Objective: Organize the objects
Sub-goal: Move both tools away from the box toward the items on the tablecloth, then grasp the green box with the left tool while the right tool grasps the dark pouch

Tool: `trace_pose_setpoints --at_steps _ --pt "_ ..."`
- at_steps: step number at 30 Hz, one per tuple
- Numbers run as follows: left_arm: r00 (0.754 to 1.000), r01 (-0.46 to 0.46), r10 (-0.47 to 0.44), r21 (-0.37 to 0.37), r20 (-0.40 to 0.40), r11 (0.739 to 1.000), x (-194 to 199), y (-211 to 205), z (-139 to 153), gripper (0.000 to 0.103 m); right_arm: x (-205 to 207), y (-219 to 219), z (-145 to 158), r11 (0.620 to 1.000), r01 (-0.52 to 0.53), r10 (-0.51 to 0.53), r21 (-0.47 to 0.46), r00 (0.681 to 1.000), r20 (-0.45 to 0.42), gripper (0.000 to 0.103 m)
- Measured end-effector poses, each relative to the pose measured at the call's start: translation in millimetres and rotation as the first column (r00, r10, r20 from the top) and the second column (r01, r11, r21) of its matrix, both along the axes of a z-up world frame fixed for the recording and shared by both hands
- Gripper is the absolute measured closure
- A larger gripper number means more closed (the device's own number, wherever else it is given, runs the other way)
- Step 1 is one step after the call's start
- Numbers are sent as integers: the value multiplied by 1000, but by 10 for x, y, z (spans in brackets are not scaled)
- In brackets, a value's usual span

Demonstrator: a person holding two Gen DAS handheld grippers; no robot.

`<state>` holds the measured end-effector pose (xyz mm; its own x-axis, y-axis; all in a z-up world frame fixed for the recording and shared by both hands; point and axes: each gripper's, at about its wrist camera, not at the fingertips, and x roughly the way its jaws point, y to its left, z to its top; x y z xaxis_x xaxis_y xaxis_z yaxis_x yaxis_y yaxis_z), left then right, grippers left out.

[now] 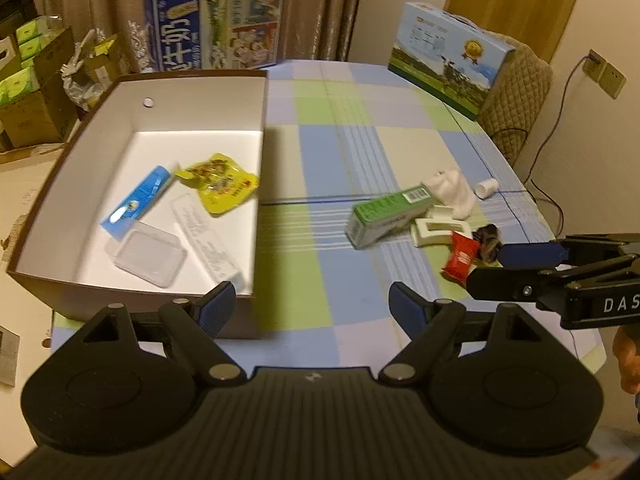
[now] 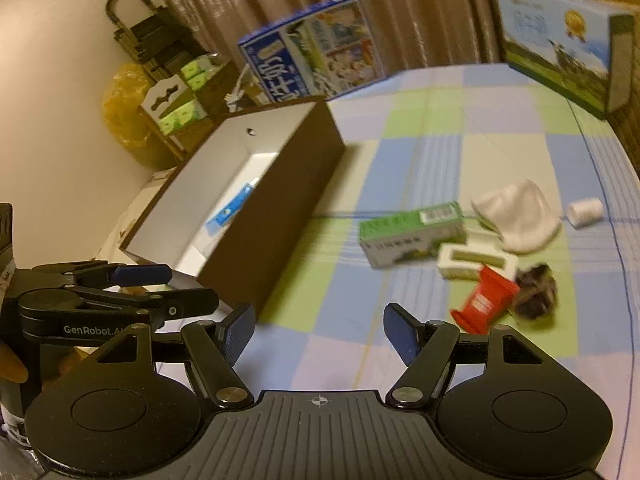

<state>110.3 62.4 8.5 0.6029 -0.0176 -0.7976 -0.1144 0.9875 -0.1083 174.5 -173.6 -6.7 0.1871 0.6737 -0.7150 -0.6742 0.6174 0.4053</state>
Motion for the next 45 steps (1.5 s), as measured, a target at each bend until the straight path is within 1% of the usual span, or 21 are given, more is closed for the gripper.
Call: trace_pose_setpoints --at_steps 10,19,25,30,34,41,45 --pt "999 43 -44 -7 -21 999 152 -442 -83 22 160 -483 -52 996 83 -84 -19 995 -49 35" --pt "995 82 -83 -14 -47 997 303 -732 -172 22 305 -740 -116 988 143 -146 -66 988 -46 35" --pt "994 98 -98 -14 -57 995 387 -816 -223 22 448 -868 -210 978 189 -193 -90 980 -45 35" --pt "992 119 -119 -6 -37 993 472 -849 -242 22 587 -937 -328 966 233 -240 -113 970 -47 39" --pt "991 131 -131 3 -19 991 550 -856 -263 22 690 -988 -401 956 269 -276 -113 960 -52 42" --pt "990 139 -138 16 -28 990 721 -831 -333 22 870 -995 -530 939 329 -337 -99 938 -83 47" --pt "989 147 -146 28 -32 989 829 -816 -376 23 969 -956 -600 930 352 -360 -103 930 -74 48"
